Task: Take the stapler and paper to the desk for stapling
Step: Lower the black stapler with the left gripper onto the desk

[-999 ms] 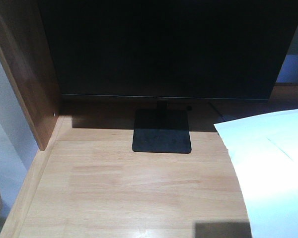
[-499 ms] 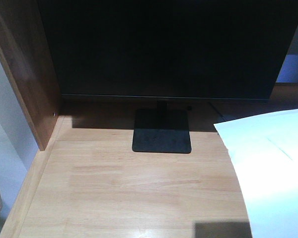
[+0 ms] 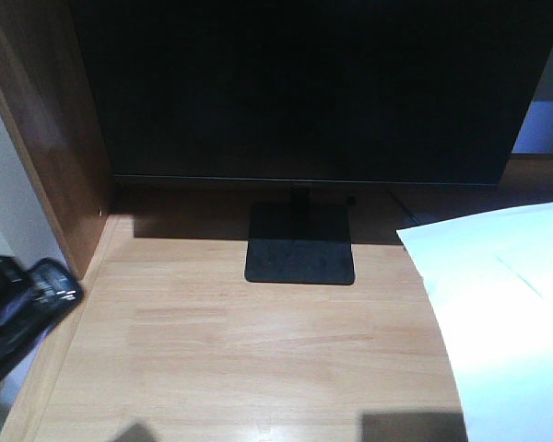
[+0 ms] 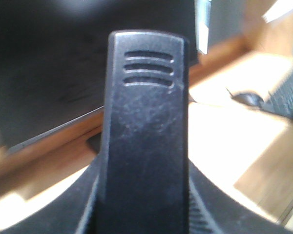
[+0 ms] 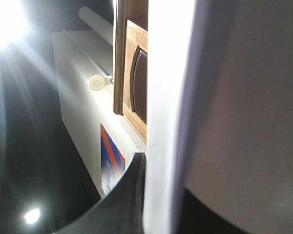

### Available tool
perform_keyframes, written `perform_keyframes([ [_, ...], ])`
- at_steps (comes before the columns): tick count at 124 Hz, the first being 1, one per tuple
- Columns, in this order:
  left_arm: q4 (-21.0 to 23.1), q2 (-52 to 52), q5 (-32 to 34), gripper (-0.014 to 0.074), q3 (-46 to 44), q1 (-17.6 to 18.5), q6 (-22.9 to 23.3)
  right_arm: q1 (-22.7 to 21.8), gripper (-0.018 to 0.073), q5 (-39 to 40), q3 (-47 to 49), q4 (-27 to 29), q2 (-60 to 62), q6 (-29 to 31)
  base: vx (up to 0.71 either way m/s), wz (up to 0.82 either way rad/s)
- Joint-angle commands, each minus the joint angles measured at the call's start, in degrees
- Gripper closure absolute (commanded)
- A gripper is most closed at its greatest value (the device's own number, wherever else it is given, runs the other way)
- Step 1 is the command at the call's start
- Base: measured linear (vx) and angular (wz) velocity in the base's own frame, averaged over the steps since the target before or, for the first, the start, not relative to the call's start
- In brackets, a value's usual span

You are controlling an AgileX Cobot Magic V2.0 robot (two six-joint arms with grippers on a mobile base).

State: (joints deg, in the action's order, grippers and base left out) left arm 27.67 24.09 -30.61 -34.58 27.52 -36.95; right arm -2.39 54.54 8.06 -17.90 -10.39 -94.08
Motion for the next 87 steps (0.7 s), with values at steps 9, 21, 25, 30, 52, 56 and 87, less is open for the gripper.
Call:
perform_keyframes([
  [9, 20.46, 9.75, 8.76, 0.0603, -1.36, 0.33, -23.27, -0.45, 0.0565, 2.19, 1.40, 0.62, -0.88, 0.13, 0.00, 0.00],
  [21, 29.35, 16.00, 8.76, 0.0603, -1.36, 0.33, -33.88, -0.45, 0.0565, 2.19, 1.40, 0.62, -0.88, 0.13, 0.00, 0.00],
  [25, 31.60, 17.63, 8.70, 0.0603, -1.36, 0.13, -36.60, -0.45, 0.0565, 2.19, 1.40, 0.62, -0.88, 0.13, 0.00, 0.00],
  [30, 34.45, 20.00, 8.50, 0.0603, -1.36, -0.32, -40.74, -0.45, 0.0565, 2.19, 1.40, 0.62, -0.88, 0.13, 0.00, 0.00],
  [52, 43.42, 30.83, 0.38, 0.0603, -1.36, -6.32, -57.49, -0.45, 0.0565, 2.19, 1.40, 0.62, -0.88, 0.13, 0.00, 0.00],
  [56, 44.72, 32.85, -2.09, 0.0603, -1.41, -7.79, -60.77, -0.45, 0.0565, 2.19, 1.40, 0.62, -0.88, 0.13, 0.00, 0.00],
  [87, 48.30, 46.22, -16.61, 0.0603, -4.00, -14.90, -78.37, -0.45, 0.0565, 2.19, 1.40, 0.62, -0.88, 0.13, 0.00, 0.00],
])
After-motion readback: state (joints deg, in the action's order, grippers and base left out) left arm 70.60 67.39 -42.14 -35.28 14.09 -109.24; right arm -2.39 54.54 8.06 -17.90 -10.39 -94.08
